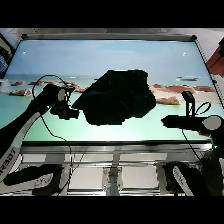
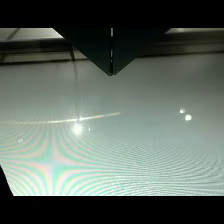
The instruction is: Fold the clothes and pants, and hang the long-sleeved shirts on hangers.
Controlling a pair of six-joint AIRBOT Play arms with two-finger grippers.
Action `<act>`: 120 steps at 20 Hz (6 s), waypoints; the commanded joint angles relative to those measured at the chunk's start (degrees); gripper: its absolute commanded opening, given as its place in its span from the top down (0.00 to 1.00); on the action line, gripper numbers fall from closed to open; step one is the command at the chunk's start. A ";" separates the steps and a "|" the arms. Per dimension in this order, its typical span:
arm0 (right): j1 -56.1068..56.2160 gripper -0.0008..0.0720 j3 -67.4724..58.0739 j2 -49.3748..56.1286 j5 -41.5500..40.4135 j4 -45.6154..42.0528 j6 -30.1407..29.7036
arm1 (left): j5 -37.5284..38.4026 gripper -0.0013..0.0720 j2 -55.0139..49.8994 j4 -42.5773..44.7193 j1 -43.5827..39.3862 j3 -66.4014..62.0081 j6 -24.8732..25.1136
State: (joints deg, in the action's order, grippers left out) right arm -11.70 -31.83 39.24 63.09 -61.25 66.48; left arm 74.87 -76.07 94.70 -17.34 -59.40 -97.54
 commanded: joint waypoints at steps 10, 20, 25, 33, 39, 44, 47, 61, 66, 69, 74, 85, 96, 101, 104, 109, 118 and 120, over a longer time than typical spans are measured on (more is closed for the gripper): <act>-0.04 0.86 0.04 -0.02 -2.73 0.04 0.57 | -21.03 0.95 -0.02 4.20 0.07 -0.02 1.09; -0.04 0.86 0.04 -0.02 -6.45 0.02 1.81 | -21.81 0.72 -0.02 9.62 0.42 -0.02 1.03; -0.04 0.86 0.04 -0.02 -7.19 0.02 1.84 | -22.14 0.72 -0.02 9.62 0.42 -0.02 0.96; -0.04 0.86 0.04 0.00 -7.23 0.09 2.75 | -33.62 0.49 -0.11 -6.78 0.22 -0.50 2.29; -0.04 0.86 0.04 0.79 -7.80 0.63 3.52 | -37.00 0.49 -11.91 -39.08 0.20 -17.94 24.55; -0.04 0.86 0.04 1.42 -7.78 1.73 3.50 | -28.11 0.30 -28.55 -42.51 0.20 -37.68 24.55; -0.04 0.86 0.04 1.77 -7.80 1.68 3.48 | -22.36 0.30 -34.25 -44.44 0.17 -43.28 24.55; -0.04 0.86 0.04 2.23 -8.70 1.66 3.50 | -9.46 0.30 -35.78 -53.51 1.25 -43.32 38.21; -0.04 0.86 0.04 2.23 -8.70 1.66 3.48 | -5.38 0.31 -35.67 -58.55 4.42 -43.32 38.66; -0.04 0.86 0.04 2.23 -8.68 1.66 3.50 | -4.46 0.31 -35.85 -58.84 4.59 -43.32 38.64; -0.04 0.86 0.04 2.23 -8.68 1.66 3.50 | -5.62 0.31 -36.52 -58.80 2.95 -43.32 38.66; -0.04 0.86 0.04 2.23 -8.70 1.62 3.48 | -13.00 0.31 -39.19 -61.92 1.57 -43.32 39.12; -0.04 0.86 0.04 2.23 -9.44 1.09 3.21 | -14.19 0.96 -39.17 -66.49 -0.81 -43.32 43.17; -0.04 0.86 -0.11 2.25 -13.38 -1.36 2.86 | -8.02 0.96 -32.87 -63.63 4.11 -43.32 41.64; -0.04 0.86 -0.22 2.38 -13.70 -1.57 1.42 | -3.56 0.96 -22.99 -49.77 11.93 -43.32 33.99; -0.04 0.95 -3.85 9.77 -11.50 -1.49 -6.40 | 5.99 0.96 -6.49 -21.77 25.59 -43.32 26.97; -0.04 0.45 -23.06 34.69 1.46 2.91 -17.66 | 13.53 0.96 1.97 -7.82 42.99 -43.17 20.22; -0.04 0.45 -25.90 38.47 1.95 2.99 -18.38 | 14.36 0.96 1.92 -7.48 43.78 -42.51 19.93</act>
State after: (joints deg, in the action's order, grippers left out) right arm -11.70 -52.71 71.61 62.04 -58.85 51.22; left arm 86.74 -74.74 84.16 23.73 -102.41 -75.70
